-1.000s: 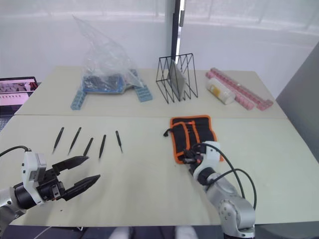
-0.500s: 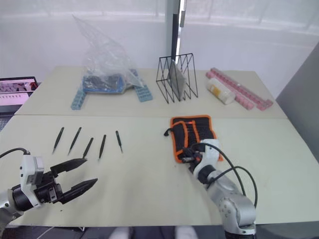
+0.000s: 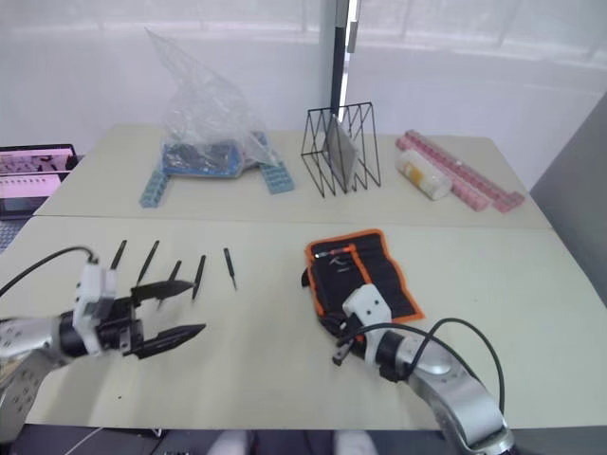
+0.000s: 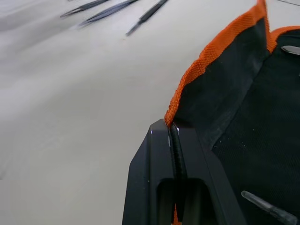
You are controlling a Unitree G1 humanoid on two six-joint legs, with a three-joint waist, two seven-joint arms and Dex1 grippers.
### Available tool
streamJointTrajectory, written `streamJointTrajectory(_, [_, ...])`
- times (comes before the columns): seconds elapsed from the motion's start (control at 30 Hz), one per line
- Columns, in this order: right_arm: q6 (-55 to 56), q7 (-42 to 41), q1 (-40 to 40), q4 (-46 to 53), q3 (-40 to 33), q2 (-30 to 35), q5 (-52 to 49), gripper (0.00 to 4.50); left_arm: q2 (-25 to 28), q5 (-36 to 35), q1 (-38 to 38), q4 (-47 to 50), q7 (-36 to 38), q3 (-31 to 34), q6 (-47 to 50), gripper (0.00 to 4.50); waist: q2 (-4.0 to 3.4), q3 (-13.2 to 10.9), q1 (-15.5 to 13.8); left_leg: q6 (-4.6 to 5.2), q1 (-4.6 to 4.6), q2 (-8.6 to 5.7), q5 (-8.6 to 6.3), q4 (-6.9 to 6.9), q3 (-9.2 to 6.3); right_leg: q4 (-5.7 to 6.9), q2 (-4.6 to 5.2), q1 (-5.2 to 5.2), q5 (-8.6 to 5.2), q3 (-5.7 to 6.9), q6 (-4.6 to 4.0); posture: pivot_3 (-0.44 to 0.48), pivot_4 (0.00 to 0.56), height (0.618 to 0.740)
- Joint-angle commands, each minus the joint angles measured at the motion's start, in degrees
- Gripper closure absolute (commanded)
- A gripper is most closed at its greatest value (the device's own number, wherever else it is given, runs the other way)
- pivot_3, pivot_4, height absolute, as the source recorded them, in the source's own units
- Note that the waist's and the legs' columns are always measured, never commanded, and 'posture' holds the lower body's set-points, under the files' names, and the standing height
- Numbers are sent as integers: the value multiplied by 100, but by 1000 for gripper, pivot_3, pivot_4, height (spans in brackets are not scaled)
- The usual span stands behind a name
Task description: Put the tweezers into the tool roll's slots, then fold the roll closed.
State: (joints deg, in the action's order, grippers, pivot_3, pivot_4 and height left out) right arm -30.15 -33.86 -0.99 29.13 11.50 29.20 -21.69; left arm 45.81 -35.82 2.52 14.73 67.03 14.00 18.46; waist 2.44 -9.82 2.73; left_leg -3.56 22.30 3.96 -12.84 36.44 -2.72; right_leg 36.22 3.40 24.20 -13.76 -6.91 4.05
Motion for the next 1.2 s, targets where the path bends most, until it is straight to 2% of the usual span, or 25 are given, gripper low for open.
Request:
streamJointTrajectory(0.03, [378,-343,-45,252,231,120,159,4491,29,733,1062,-980,571,-778,-696,0,0,0,-22,0,1,-1,0,2,0,-1,0,1,1,1,0,0,150,718])
streamJointTrajectory(0.13, [406,-478,33,371,284,188,145,4491,-167,1223,2017,-1888,1022,-1350,-1281,0,0,0,-46,0,6,-2,0,4,-3,-4,-1,-1,12,3,-18,0,150,718])
streamJointTrajectory(0.3, [383,-640,162,473,183,312,73,4491,-864,2211,3719,-4018,1740,-2253,-2877,0,0,1,-76,6,28,-4,-3,33,-18,-2,-3,-2,15,12,-21,0,150,718])
streamJointTrajectory(0.43, [376,-669,178,471,205,345,133,4491,-1589,2637,4983,-5574,2095,-2599,-3929,0,1,0,-115,8,44,-10,-3,46,-27,-4,-4,-1,17,14,-19,0,150,718])
streamJointTrajectory(0.6, [384,-676,288,538,175,410,165,4491,-2116,3093,5777,-6794,2358,-2823,-5002,0,1,1,-99,18,53,-14,-9,53,-32,-4,-5,1,18,9,-16,0,150,718])
streamJointTrajectory(0.73, [456,-686,420,566,131,491,219,4491,-2277,3280,5924,-7171,2538,-3000,-5579,0,0,1,-72,26,54,-15,-12,55,-35,-2,-6,2,17,9,-14,0,150,718])
streamJointTrajectory(1.07, [562,-744,529,567,104,532,259,4500,-2271,3298,5859,-7339,2547,-3130,-6043,3166,0,1,-61,26,54,-15,-12,60,-39,3,-6,1,16,10,-12,0,150,718])
streamJointTrajectory(1.2, [550,-837,535,583,111,621,262,4500,-2194,3172,5591,-7014,2547,-3211,-6033,4461,0,1,-60,26,53,-15,-12,61,-39,4,-6,0,16,10,-12,0,150,718])
